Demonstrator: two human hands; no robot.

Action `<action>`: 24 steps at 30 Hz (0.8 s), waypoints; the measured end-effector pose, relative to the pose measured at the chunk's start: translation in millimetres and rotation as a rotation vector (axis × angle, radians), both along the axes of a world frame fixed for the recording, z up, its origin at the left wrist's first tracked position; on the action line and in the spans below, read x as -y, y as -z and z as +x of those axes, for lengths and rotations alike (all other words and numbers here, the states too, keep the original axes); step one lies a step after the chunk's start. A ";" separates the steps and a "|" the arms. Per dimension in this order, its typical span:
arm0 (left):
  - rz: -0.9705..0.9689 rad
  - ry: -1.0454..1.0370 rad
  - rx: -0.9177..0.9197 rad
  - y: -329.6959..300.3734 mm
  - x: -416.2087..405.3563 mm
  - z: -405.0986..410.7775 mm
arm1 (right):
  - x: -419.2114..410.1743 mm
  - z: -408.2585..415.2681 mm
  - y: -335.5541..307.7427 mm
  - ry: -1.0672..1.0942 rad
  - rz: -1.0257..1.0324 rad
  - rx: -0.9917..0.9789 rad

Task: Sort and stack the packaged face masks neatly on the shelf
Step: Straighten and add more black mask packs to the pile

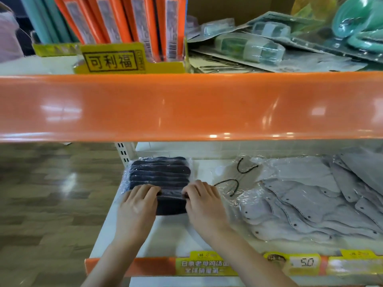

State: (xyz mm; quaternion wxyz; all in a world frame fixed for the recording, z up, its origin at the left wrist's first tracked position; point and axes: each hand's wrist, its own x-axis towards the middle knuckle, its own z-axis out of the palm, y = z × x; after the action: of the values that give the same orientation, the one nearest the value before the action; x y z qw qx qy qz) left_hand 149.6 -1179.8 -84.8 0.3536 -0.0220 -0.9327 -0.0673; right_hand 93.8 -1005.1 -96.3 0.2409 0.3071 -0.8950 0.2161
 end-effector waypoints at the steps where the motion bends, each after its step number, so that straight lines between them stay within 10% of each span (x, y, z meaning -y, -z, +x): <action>1: 0.002 -0.008 -0.007 3.9 0.5 -0.7 | 3.0 2.7 3.1 -0.012 0.009 0.013; 24: -0.013 -0.016 0.251 39.5 18.8 10.0 | 19.8 3.6 36.8 -0.108 0.084 0.058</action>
State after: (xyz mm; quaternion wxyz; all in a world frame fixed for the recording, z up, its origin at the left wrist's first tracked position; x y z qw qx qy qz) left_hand 159.6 -1198.6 -124.3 0.2346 -0.0083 -0.9702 -0.0609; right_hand 97.4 -1024.9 -133.1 0.1897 0.3582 -0.8921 0.1995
